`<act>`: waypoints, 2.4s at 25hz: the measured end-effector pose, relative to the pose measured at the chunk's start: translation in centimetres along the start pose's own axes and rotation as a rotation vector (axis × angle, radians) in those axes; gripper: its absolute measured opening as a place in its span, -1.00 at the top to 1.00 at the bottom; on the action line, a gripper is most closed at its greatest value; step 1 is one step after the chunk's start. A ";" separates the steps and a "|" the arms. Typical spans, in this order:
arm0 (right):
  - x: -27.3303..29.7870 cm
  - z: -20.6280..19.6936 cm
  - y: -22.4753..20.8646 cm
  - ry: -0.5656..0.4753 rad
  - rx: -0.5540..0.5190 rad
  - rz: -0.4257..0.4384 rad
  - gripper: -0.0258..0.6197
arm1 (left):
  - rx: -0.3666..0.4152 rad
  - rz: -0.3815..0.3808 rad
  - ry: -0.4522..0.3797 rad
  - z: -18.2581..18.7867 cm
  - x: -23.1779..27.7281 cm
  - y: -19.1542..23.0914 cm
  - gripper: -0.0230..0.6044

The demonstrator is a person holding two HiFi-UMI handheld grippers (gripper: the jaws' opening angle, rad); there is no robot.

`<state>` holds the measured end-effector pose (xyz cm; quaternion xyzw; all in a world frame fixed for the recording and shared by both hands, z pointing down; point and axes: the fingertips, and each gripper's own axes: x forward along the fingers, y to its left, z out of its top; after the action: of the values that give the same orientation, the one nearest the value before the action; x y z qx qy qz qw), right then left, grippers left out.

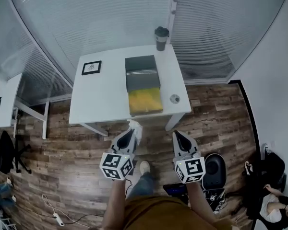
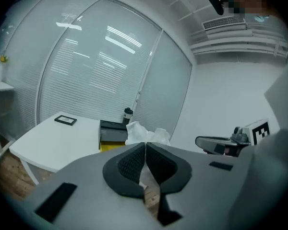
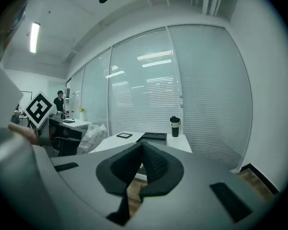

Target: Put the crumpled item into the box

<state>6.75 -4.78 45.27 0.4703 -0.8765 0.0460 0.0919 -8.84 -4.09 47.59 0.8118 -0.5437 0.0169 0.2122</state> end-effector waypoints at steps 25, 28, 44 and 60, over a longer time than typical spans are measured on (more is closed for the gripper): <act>13.6 0.0 -5.4 0.098 0.003 -0.083 0.88 | -0.069 -0.074 0.132 1.5 13.3 9.6 0.83; 14.0 0.1 -5.3 0.087 0.006 -0.072 0.88 | -0.059 -0.074 0.133 1.8 13.8 9.4 0.83; 17.2 -2.9 -7.2 0.120 0.043 -0.034 0.88 | -0.036 -0.054 0.198 -0.4 16.8 10.3 0.83; 19.4 -8.5 -9.0 0.232 0.083 -0.020 0.88 | 0.064 -0.069 0.385 -5.1 20.9 10.6 0.83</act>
<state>4.81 -24.16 57.47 0.4738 -0.8527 0.1351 0.1735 -8.69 -23.88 61.05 0.8182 -0.4641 0.1817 0.2866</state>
